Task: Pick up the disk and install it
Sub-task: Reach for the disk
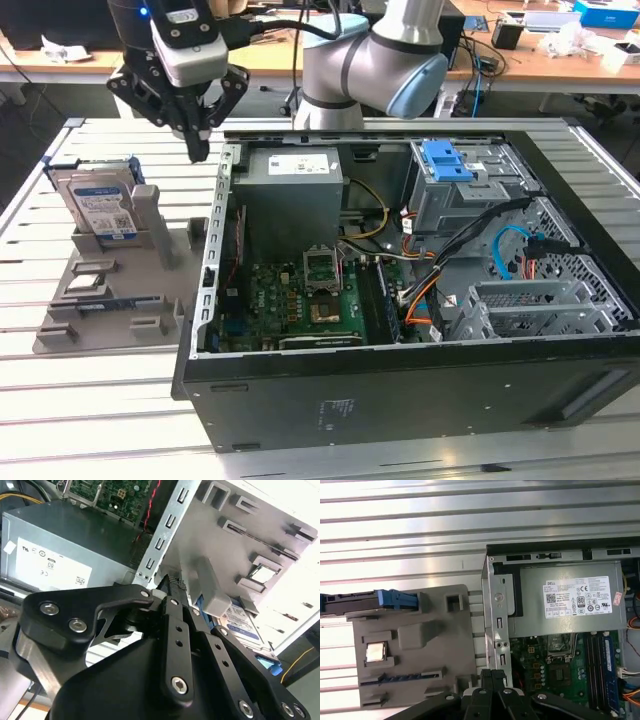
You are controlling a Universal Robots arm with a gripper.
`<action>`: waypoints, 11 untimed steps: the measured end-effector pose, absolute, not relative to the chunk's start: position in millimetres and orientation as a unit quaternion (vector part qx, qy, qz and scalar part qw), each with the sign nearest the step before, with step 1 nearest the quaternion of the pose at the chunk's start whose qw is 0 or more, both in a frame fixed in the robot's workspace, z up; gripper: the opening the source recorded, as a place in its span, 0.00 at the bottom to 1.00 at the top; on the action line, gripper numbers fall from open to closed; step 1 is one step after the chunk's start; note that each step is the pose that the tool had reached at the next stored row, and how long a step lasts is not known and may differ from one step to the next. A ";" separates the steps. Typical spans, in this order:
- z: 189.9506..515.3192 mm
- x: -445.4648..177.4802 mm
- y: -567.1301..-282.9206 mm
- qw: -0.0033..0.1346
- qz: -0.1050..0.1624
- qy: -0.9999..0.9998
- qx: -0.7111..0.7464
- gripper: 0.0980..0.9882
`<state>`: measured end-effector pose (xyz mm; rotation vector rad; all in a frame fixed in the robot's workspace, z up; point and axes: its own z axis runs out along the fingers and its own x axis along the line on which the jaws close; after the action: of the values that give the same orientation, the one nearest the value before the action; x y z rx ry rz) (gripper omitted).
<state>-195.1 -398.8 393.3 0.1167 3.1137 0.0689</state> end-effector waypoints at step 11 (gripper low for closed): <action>393.3 -230.7 -398.8 0.012 0.022 0.999 0.037 0.01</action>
<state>-230.7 -398.8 393.3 0.1166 3.1137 0.0689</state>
